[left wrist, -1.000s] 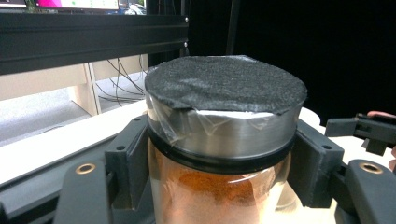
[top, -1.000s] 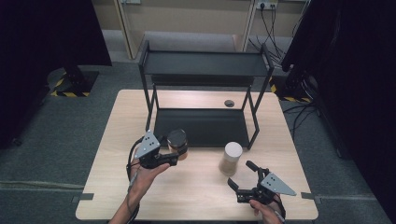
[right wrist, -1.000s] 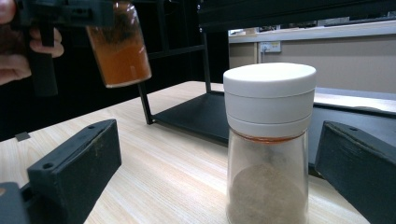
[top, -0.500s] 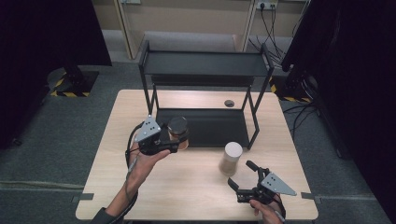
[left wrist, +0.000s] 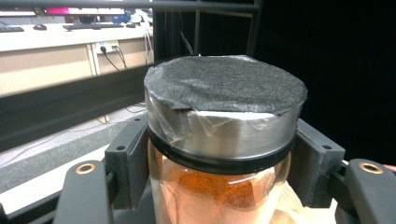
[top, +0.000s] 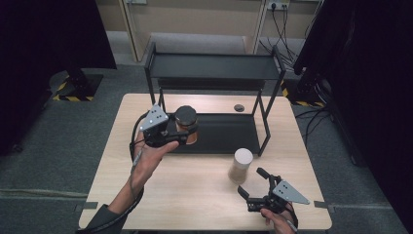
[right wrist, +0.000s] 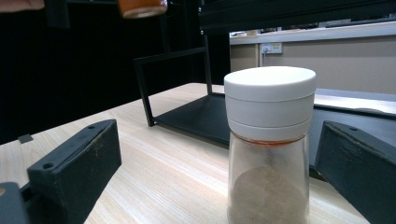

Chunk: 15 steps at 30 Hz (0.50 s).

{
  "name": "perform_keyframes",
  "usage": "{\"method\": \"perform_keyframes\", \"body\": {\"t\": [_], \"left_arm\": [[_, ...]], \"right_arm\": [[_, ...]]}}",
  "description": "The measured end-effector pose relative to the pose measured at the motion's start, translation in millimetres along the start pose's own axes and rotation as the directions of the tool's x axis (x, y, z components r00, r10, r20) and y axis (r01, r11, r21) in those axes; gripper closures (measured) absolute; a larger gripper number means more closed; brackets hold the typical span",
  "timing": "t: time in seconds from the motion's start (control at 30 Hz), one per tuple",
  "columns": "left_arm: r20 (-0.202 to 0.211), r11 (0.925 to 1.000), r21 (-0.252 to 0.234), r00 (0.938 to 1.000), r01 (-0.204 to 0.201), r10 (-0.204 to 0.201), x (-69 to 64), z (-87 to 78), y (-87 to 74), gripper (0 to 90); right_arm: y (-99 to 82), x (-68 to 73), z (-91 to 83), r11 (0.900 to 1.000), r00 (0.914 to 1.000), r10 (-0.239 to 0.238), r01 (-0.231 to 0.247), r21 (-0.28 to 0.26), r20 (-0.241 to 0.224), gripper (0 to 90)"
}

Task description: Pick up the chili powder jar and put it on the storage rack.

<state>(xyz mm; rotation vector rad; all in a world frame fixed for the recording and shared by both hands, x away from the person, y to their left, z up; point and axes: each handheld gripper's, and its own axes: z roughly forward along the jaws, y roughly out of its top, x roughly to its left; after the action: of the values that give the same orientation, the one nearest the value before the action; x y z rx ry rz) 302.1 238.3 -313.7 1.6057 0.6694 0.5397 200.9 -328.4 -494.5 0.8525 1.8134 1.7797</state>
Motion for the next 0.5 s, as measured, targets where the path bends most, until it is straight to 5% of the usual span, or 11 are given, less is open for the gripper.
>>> {"method": "perform_keyframes", "body": {"t": [0.5], "left_arm": [[-0.030,0.9999,0.016,0.9996,-0.004,0.004,10.8,9.3,38.3,31.7]], "right_arm": [[0.0,-0.2,-0.4,1.0000,1.0000,0.006,-0.006,-0.001,0.000,0.6]]}}
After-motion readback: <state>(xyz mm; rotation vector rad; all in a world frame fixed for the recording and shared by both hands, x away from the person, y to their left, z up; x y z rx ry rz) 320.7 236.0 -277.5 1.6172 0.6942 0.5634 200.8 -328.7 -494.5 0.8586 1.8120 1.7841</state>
